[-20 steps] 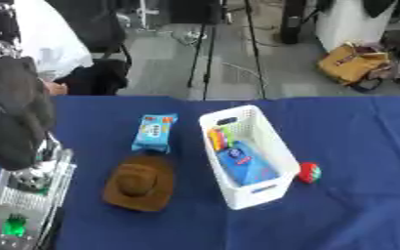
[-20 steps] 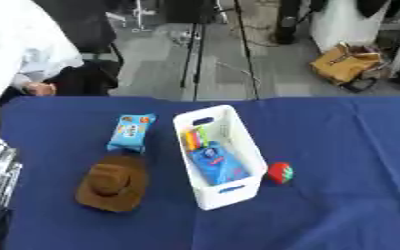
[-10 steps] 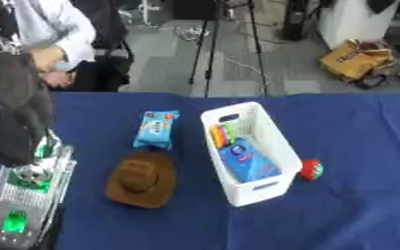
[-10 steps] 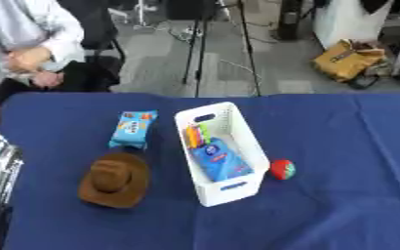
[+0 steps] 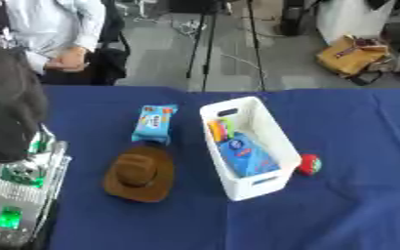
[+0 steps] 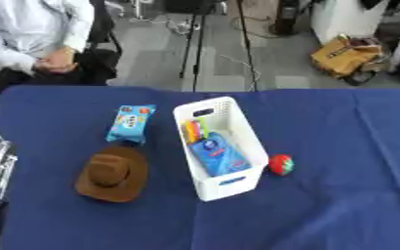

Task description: Pick up objects on the table and place them in the box.

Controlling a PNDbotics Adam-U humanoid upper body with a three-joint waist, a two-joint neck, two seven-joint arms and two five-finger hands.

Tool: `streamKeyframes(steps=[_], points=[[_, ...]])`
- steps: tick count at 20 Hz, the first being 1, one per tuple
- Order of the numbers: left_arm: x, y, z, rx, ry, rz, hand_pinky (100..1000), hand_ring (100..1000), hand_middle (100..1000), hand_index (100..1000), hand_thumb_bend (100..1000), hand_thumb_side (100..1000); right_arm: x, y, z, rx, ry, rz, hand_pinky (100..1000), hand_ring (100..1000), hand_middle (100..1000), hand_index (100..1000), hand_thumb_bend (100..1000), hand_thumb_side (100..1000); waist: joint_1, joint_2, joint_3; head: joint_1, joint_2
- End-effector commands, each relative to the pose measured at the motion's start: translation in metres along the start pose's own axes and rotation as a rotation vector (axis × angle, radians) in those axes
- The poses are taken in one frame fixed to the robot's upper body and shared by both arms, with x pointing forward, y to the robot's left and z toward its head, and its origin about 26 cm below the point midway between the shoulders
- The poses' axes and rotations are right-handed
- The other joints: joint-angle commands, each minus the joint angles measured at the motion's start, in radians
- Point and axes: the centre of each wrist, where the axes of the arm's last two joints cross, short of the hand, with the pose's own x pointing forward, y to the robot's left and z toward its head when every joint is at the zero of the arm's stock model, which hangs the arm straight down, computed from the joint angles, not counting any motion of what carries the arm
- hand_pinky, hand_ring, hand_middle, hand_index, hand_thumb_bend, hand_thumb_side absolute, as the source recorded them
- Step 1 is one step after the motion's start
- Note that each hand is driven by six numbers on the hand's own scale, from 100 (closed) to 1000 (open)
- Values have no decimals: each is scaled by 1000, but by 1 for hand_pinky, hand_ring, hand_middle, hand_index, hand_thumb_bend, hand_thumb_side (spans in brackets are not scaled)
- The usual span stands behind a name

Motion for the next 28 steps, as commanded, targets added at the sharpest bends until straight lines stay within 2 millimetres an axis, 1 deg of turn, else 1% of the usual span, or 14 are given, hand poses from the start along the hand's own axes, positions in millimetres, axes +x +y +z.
streamKeyframes(steps=[1, 2, 3, 6, 7, 10, 12, 13, 16, 20, 21, 22, 24, 28], points=[[3, 4, -6, -23, -22, -10, 917, 949, 918, 1000, 100, 1000, 0, -8, -18, 148, -8, 59, 821, 851, 818, 869, 242, 1000, -5, -24, -1, -5, 4], [3, 4, -6, -24, -21, -10, 917, 949, 918, 1000, 100, 1000, 0, -8, -21, 183, -3, 71, 821, 851, 818, 869, 242, 1000, -6, -24, -2, -5, 4], [3, 4, -6, -26, -21, -11, 918, 948, 916, 1000, 100, 1000, 0, -9, -21, 250, -10, 88, 835, 862, 831, 882, 327, 1000, -7, -25, -2, -5, 5], [3, 4, -6, -29, -20, -11, 918, 948, 915, 1000, 100, 1000, 0, -11, -27, 454, -25, 144, 841, 867, 837, 885, 346, 1000, -9, -28, -1, -8, 6], [3, 4, -6, -30, -19, -12, 920, 948, 914, 1000, 100, 1000, 0, -11, -28, 511, -32, 158, 850, 873, 845, 892, 388, 1000, -10, -28, -1, -8, 5], [3, 4, -6, -32, -17, -11, 920, 948, 913, 1000, 100, 1000, 0, -12, -28, 700, -50, 198, 859, 879, 855, 912, 418, 1000, -11, -28, -1, -8, 3], [3, 3, -6, -31, -17, -10, 920, 948, 913, 1000, 100, 1000, 0, -12, -30, 782, -53, 216, 861, 881, 858, 918, 439, 1000, -11, -29, -1, -6, 2], [3, 3, -6, -32, -17, -10, 921, 948, 912, 999, 100, 1000, 0, -11, -29, 826, -52, 224, 865, 885, 864, 925, 493, 1000, -11, -29, 1, -4, 0], [3, 3, -6, -35, -14, -9, 921, 948, 912, 998, 100, 1000, -3, -6, -27, 967, -51, 243, 870, 893, 872, 933, 503, 1000, -9, -30, 5, 1, -4], [3, 2, -5, -39, -12, -6, 921, 948, 910, 997, 100, 1000, -7, 1, -27, 1134, -75, 263, 878, 902, 877, 933, 522, 963, -8, -32, 7, 0, -9], [3, 2, -5, -41, -11, -5, 921, 947, 909, 996, 100, 1000, -8, 4, -28, 1175, -81, 264, 880, 904, 875, 933, 572, 911, -8, -33, 7, -1, -11], [3, 2, -5, -43, -10, -3, 921, 948, 909, 996, 100, 1000, -9, 6, -29, 1217, -89, 269, 880, 904, 879, 933, 517, 946, -8, -34, 8, -2, -11], [3, 1, -5, -46, -9, -1, 921, 947, 909, 996, 100, 1000, -12, 10, -31, 1275, -98, 276, 881, 905, 881, 933, 512, 941, -9, -34, 8, -3, -11], [3, 0, -5, -56, -7, 6, 921, 948, 907, 994, 100, 1000, -21, 21, -28, 1432, -115, 292, 883, 907, 886, 933, 500, 877, -14, -37, 12, -7, -6]])
